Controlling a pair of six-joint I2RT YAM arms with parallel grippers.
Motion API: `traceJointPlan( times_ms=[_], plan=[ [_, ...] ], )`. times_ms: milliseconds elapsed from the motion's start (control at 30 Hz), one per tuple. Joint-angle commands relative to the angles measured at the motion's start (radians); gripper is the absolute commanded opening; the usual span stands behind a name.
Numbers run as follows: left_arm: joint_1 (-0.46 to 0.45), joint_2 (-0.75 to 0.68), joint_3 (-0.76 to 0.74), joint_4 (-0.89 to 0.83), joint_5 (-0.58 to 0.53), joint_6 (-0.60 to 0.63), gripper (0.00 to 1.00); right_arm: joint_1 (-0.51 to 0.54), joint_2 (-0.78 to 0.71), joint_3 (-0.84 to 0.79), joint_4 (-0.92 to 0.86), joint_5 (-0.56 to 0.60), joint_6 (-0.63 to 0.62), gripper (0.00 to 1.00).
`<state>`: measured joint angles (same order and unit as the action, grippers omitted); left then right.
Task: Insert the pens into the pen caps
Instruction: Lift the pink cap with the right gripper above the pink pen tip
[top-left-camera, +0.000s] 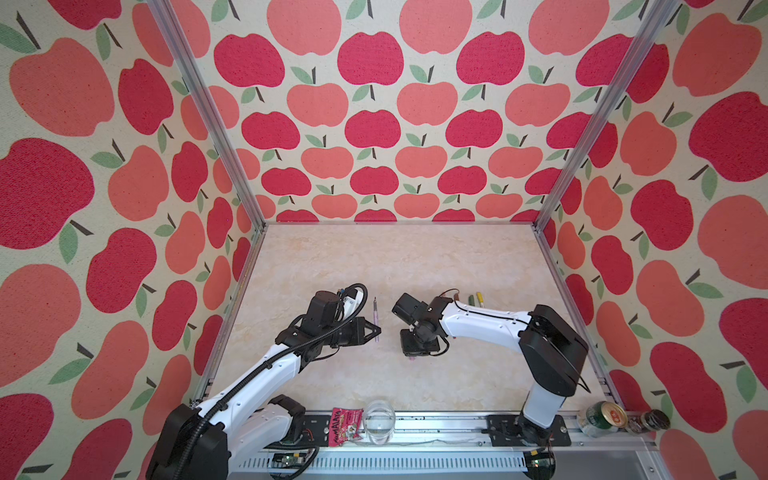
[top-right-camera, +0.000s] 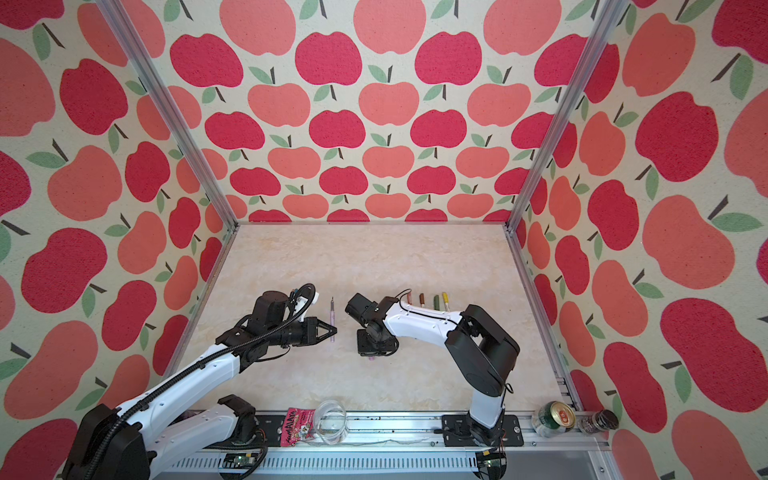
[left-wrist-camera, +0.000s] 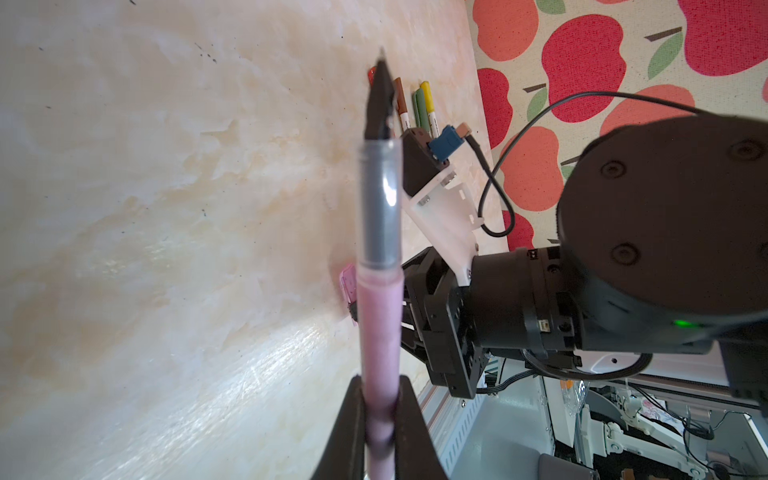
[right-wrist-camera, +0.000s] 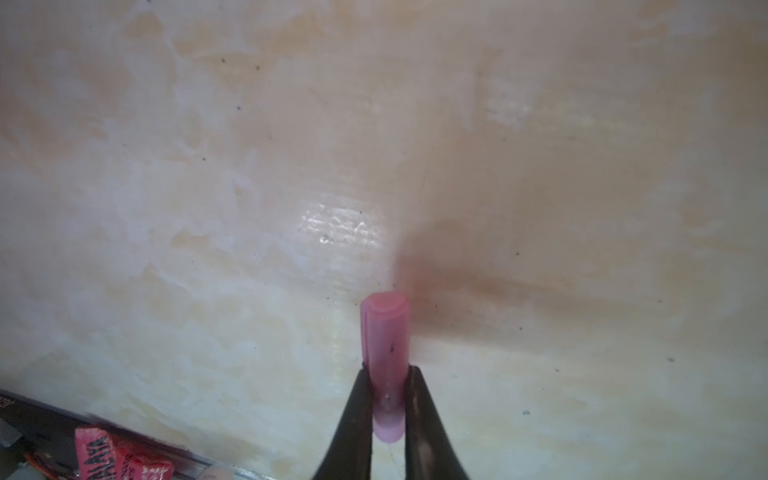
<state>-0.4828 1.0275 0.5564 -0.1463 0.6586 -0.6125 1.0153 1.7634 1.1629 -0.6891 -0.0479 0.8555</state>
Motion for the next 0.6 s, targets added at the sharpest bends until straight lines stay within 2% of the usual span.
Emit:
traceJointPlan(
  times_ms=[0, 233, 433, 567],
  plan=[
    [-0.010, 0.019, 0.032, 0.023, -0.011, 0.002, 0.00, -0.029, -0.076, 0.035, -0.040, 0.051, -0.040, 0.10],
    [-0.063, 0.087, 0.053, 0.072, 0.017, 0.021, 0.00, -0.144, -0.200, 0.071, 0.002, 0.094, -0.074, 0.10],
    [-0.132, 0.148, 0.071, 0.124, 0.038, 0.035, 0.00, -0.242, -0.264, 0.086, 0.183, 0.045, -0.058, 0.10],
    [-0.172, 0.191, 0.089, 0.152, 0.043, 0.034, 0.00, -0.264, -0.262, 0.106, 0.272, 0.007, -0.043, 0.10]
  ],
)
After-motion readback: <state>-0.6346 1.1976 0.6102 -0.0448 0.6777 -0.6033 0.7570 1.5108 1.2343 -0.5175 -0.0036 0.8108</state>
